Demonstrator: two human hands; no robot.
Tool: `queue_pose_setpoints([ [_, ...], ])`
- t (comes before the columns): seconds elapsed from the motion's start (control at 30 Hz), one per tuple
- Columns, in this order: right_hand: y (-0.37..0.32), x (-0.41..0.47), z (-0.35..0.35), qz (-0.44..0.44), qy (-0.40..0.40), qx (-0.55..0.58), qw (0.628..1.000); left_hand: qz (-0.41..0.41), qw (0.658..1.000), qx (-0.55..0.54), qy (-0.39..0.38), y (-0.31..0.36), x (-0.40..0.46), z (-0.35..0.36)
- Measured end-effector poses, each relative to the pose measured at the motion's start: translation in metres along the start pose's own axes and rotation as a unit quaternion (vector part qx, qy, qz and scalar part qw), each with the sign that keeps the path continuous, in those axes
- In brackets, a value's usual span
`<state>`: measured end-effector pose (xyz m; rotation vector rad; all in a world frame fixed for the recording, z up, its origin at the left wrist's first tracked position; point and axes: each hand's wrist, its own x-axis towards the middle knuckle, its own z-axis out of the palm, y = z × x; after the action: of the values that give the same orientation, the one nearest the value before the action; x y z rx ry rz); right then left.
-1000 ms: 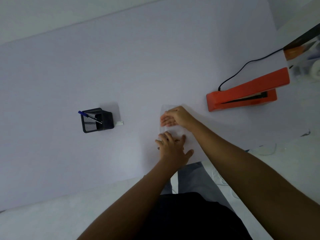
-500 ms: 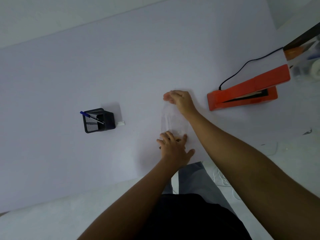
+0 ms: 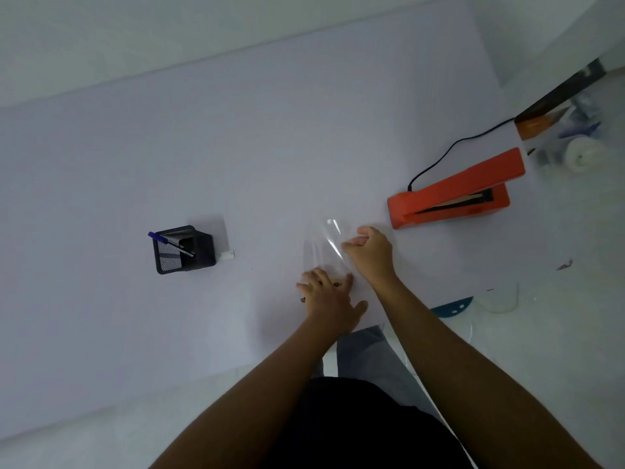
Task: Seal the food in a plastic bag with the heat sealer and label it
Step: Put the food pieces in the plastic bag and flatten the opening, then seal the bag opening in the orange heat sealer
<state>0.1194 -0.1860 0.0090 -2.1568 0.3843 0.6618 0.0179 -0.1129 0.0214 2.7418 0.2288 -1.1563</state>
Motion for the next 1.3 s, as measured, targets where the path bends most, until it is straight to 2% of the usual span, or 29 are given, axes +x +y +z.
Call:
queue_pose_setpoints([
  [0.17,0.0,0.008,0.01,0.066,-0.06,0.06,0.994,0.006,1.0,-0.003,-0.003,0.0,-0.002,-0.001],
  [0.33,0.003,0.005,0.003,0.05,-0.083,0.113,0.989,0.03,1.0,-0.006,0.001,-0.007,-0.002,-0.004],
  [0.4,0.006,0.002,-0.004,0.047,-0.09,0.133,0.986,0.043,0.998,-0.044,0.005,-0.016,-0.001,-0.007],
  [0.47,0.008,-0.001,-0.009,0.045,-0.103,0.147,0.983,0.04,0.989,-0.143,0.01,-0.035,0.0,-0.01],
  [0.57,0.009,-0.005,-0.016,0.043,-0.126,0.164,0.977,-0.006,0.937,-0.339,0.085,-0.072,0.0,-0.015],
  [0.67,0.007,-0.016,-0.023,0.036,-0.144,0.167,0.975,-0.025,0.886,-0.438,0.153,-0.095,-0.005,-0.025],
  [0.77,0.006,-0.026,-0.031,0.025,-0.163,0.164,0.973,0.008,0.847,-0.516,0.127,-0.099,-0.003,-0.042],
  [0.87,0.004,-0.036,-0.043,0.013,-0.163,0.173,0.971,0.073,0.832,-0.545,0.071,-0.092,0.001,-0.057],
  [0.93,0.004,-0.04,-0.056,0.011,-0.157,0.178,0.971,0.106,0.804,-0.581,0.072,-0.085,0.003,-0.061],
  [1.0,0.004,-0.043,-0.072,0.012,-0.152,0.179,0.972,0.112,0.777,-0.615,0.073,-0.073,0.002,-0.064],
  [1.17,0.017,-0.027,-0.124,0.025,-0.161,0.218,0.962,0.114,0.743,-0.656,0.071,-0.023,0.003,-0.078],
  [1.3,0.032,-0.007,-0.172,0.027,-0.178,0.228,0.957,0.119,0.732,-0.669,0.058,0.027,0.011,-0.082],
])
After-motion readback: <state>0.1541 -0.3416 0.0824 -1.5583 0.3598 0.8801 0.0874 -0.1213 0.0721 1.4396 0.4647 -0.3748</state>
